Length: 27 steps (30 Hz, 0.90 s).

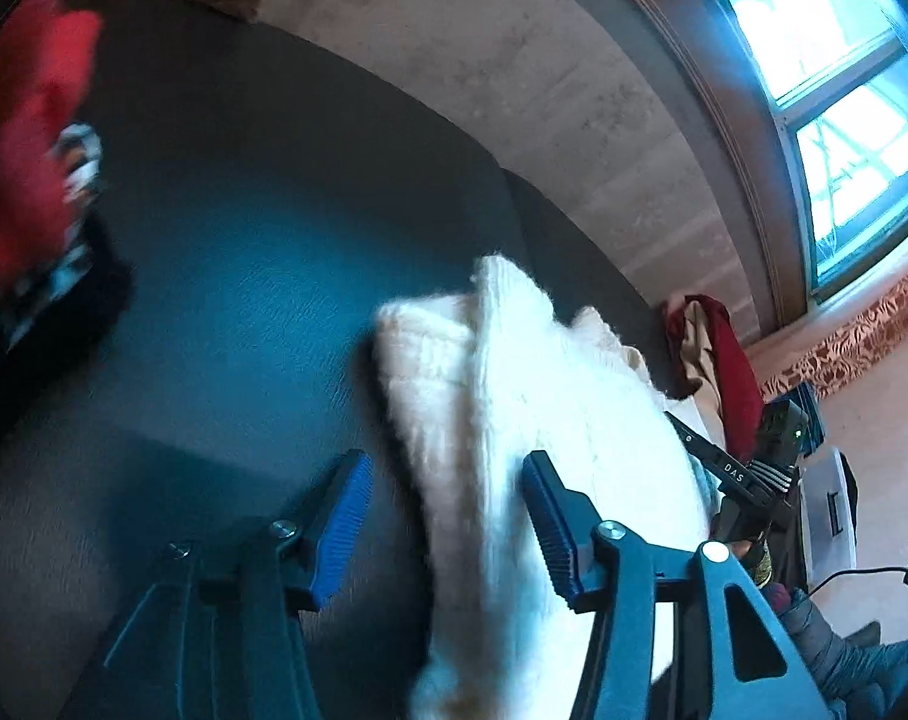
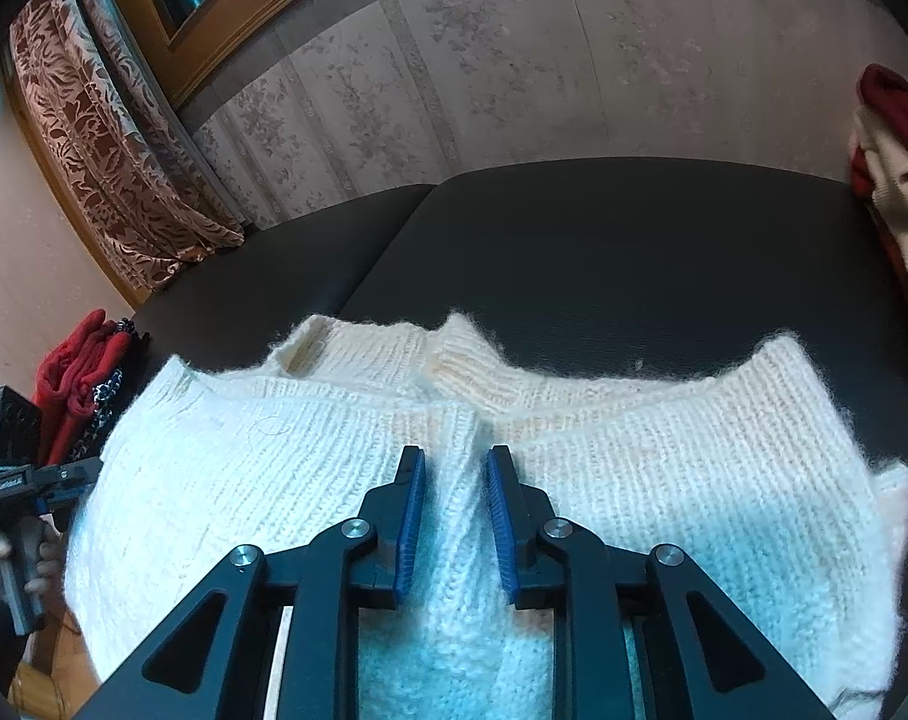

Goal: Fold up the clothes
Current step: 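Grasp the sweater center with the left gripper and lift it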

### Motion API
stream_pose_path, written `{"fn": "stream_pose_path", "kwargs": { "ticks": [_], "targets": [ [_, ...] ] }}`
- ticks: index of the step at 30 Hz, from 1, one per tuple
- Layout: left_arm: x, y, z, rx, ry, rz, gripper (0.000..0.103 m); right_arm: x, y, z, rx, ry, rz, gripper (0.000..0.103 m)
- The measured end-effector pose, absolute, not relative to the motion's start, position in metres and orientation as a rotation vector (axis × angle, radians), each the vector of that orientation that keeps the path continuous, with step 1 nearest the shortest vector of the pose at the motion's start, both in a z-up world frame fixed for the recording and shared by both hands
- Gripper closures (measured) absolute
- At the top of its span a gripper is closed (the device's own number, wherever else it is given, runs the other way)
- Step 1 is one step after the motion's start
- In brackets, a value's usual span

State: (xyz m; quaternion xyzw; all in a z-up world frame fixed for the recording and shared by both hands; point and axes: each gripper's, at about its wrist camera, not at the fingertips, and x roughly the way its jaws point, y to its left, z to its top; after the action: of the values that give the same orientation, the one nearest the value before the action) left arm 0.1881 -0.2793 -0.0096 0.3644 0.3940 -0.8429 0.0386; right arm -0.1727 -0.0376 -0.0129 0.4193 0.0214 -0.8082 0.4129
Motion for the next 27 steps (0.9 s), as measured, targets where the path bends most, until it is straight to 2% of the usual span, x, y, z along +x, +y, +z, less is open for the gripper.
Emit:
{"fn": "stream_pose_path", "kwargs": {
  "ticks": [2,4,5,6,9,10,12,13,14,18,20,27],
  "targets": [
    [0.179,-0.277,-0.009,1.14,1.175,-2.599,0.044,-0.173,-0.038,-0.013,1.055,0.05,-2.031,0.079],
    [0.171,-0.272,-0.008,1.171,1.14,-2.609,0.05,-0.173,-0.038,-0.013,1.055,0.043,-2.026,0.078],
    [0.167,-0.269,-0.009,1.19,1.123,-2.612,0.057,-0.174,-0.038,-0.013,1.056,0.039,-2.025,0.078],
    [0.163,-0.266,-0.01,1.213,1.147,-2.609,0.075,-0.174,-0.038,-0.013,1.057,0.036,-2.023,0.078],
    [0.159,-0.256,-0.002,1.201,1.077,-2.583,0.086,-0.174,-0.038,-0.014,1.059,0.026,-2.014,0.076],
    [0.157,-0.258,0.001,1.193,1.079,-2.56,0.087,-0.175,-0.038,-0.014,1.06,0.024,-2.01,0.074],
    [0.152,-0.264,0.009,1.179,1.076,-2.52,0.088,-0.177,-0.038,-0.013,1.065,-0.014,-1.967,0.061],
    [0.15,-0.269,0.013,1.175,1.063,-2.508,0.088,-0.178,-0.038,-0.012,1.071,-0.035,-1.921,0.046],
    [0.148,-0.273,0.018,1.17,1.051,-2.496,0.088,-0.177,-0.039,-0.006,1.073,-0.013,-1.892,0.041],
    [0.139,-0.292,0.038,1.151,1.001,-2.448,0.088,-0.167,-0.026,0.03,1.012,0.114,-1.778,0.039],
    [0.135,-0.301,0.048,1.141,0.977,-2.424,0.088,-0.158,-0.013,0.044,0.986,0.24,-1.72,0.039],
    [0.115,-0.303,0.073,1.202,0.882,-2.398,0.088,-0.144,0.009,0.052,1.008,0.474,-1.575,0.039]
  ]
}}
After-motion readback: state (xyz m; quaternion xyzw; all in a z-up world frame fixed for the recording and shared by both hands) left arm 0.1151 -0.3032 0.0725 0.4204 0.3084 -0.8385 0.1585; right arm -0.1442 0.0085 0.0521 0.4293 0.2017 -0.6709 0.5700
